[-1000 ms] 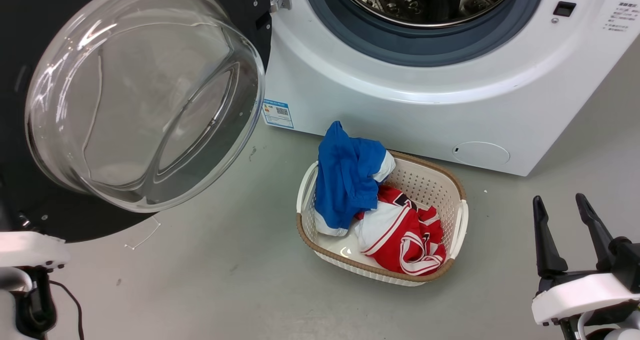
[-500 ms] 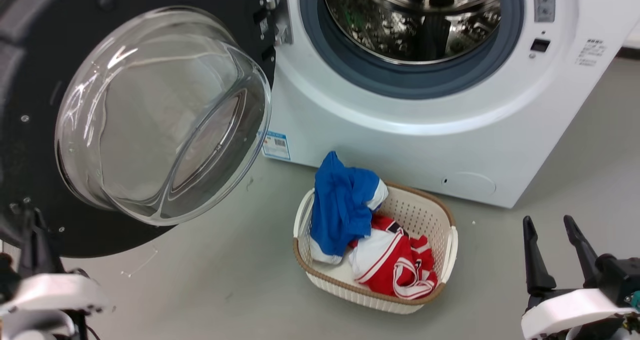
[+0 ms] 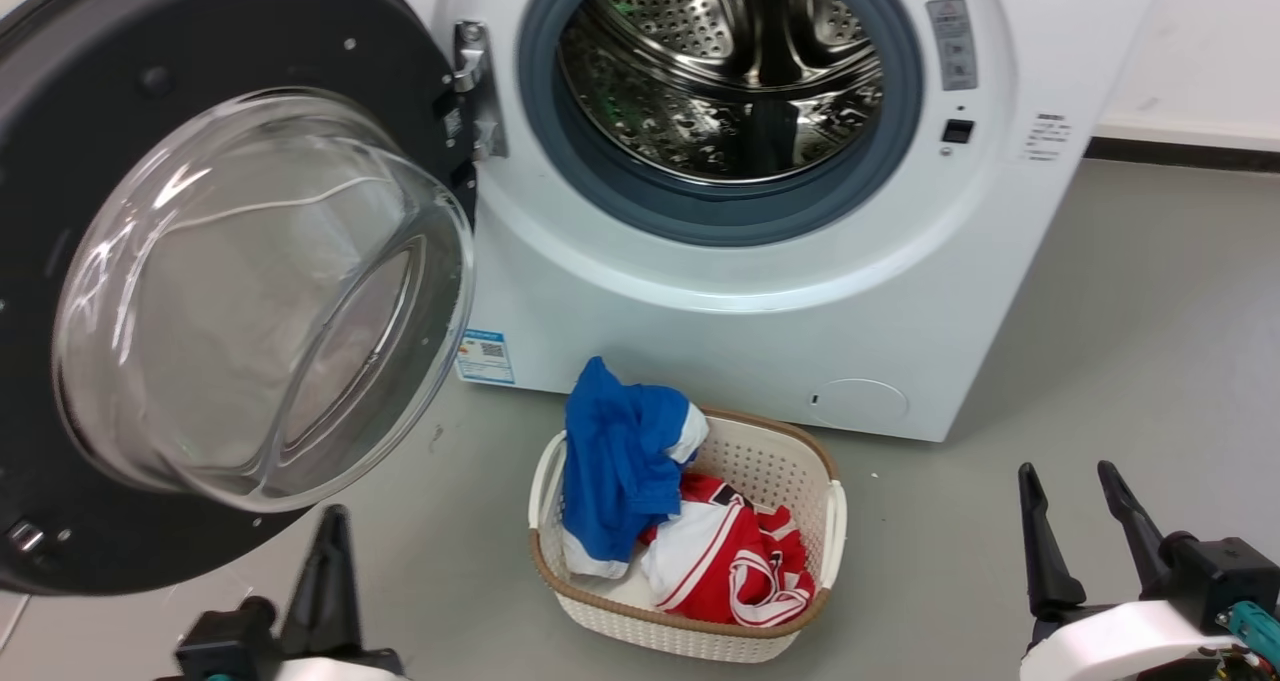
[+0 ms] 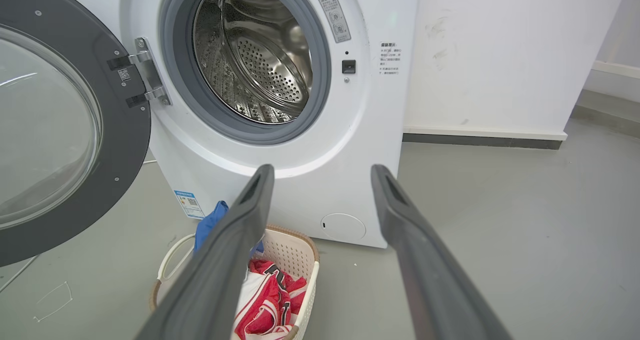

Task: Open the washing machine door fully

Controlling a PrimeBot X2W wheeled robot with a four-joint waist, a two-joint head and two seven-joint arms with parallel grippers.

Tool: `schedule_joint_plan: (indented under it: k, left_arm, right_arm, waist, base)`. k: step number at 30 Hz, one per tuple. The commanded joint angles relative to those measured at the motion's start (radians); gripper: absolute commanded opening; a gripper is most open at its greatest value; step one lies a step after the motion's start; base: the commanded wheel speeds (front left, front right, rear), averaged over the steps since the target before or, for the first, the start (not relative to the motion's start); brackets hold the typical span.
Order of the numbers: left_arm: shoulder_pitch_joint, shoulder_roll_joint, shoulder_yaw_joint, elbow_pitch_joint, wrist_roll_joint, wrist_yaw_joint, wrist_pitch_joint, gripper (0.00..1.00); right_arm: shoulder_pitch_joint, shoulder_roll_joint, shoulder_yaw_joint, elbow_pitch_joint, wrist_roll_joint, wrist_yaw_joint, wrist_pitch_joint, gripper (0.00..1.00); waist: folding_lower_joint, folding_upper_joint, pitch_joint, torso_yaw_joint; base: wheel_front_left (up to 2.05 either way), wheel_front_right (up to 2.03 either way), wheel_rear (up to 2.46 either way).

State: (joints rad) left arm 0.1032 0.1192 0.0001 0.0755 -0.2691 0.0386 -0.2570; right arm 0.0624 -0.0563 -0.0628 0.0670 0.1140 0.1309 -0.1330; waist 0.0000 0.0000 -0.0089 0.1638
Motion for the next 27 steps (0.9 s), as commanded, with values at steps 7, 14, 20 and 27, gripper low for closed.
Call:
schedule_joint_plan:
  k: [7,14,20,27]
  left_arm:
    - [-0.053,-0.003,-0.079,0.052,0.032,-0.031,0.014,0.8]
    - [-0.107,0.006,-0.1,0.094,0.039,-0.044,0.013,1.0]
    - [-0.119,0.002,-0.107,0.126,0.043,-0.031,0.008,1.0]
    - [-0.116,-0.002,-0.109,0.139,0.06,-0.009,-0.002,1.0]
  right_arm:
    - [-0.015,0.005,0.022,0.015,-0.008,0.0,-0.002,1.0]
    - [-0.028,-0.004,0.068,0.031,-0.009,0.0,-0.004,1.0]
    - [-0.034,-0.012,0.082,0.047,-0.003,0.0,-0.012,1.0]
    - [-0.043,-0.017,0.075,0.048,-0.001,0.0,-0.018,1.0]
  waist:
    - [0.0,0.0,-0.006,-0.103]
    - [0.0,0.0,0.0,-0.185]
    - [0.0,0.0,0.003,-0.22]
    - [0.0,0.0,0.01,-0.229]
  base:
    - [0.0,0.0,0.0]
    - [0.0,0.0,0.0]
    - [0.0,0.0,0.0]
    - [0.0,0.0,0.0]
